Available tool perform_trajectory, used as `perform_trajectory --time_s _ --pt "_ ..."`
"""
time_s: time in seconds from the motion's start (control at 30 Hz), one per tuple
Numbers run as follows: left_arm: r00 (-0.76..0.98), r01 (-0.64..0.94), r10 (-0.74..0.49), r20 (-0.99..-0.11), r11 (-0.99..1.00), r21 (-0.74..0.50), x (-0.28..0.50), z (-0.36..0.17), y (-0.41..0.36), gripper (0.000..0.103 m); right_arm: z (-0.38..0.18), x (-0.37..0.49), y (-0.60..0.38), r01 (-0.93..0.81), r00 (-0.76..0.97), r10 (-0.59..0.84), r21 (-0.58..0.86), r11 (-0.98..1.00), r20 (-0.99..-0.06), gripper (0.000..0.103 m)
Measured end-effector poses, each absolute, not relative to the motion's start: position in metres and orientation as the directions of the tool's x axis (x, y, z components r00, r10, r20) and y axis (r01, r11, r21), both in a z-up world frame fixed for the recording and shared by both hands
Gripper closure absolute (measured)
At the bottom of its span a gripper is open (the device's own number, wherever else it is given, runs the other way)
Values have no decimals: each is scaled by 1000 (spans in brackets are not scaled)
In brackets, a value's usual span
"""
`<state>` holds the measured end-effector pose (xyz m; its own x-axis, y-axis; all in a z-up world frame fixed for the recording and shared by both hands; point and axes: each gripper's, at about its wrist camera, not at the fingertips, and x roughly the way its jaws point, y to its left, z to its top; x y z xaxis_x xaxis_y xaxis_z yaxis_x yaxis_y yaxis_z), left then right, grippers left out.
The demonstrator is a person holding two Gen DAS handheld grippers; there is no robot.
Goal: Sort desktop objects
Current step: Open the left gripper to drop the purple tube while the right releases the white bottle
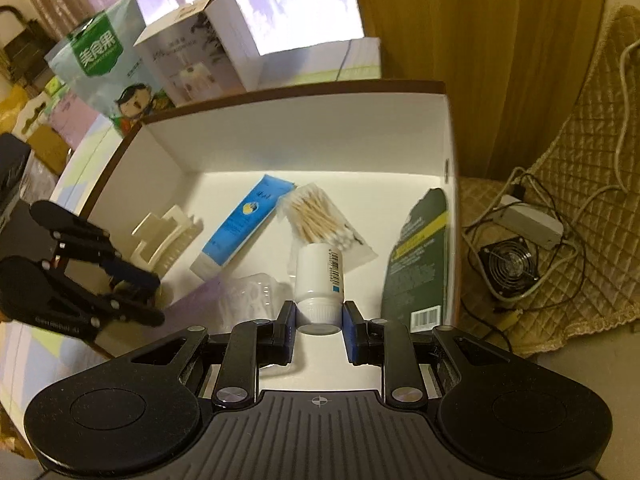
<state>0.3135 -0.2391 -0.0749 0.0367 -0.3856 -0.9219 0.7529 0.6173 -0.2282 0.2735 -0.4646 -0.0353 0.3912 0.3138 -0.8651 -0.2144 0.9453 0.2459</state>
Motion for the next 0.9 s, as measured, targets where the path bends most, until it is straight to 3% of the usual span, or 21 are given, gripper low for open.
perform_trajectory --time_s 0.3,0.33,0.37,0.4,0.6,0.9 --pt "88 726 -378 -922 657 -201 319 -65 -227 70 -42 279 -440 -318 379 261 140 938 -888 76" --pt "95 724 -377 -921 661 -195 319 -64 -225 70 -42 279 -437 -333 380 252 123 935 -890 66" --pt "100 721 -376 -921 665 -193 319 -63 -224 68 -43 278 -434 -347 382 245 108 932 -891 42" --pt "105 718 -376 -921 669 -192 319 -62 -222 68 -42 276 -432 -359 385 247 102 928 -890 40" --pt "131 706 -362 -923 688 -170 318 -60 -216 66 -38 270 -423 -392 391 235 70 917 -890 40" --pt "178 685 -353 -919 715 -142 314 -49 -208 53 -27 254 -423 -354 366 245 109 929 -898 40"
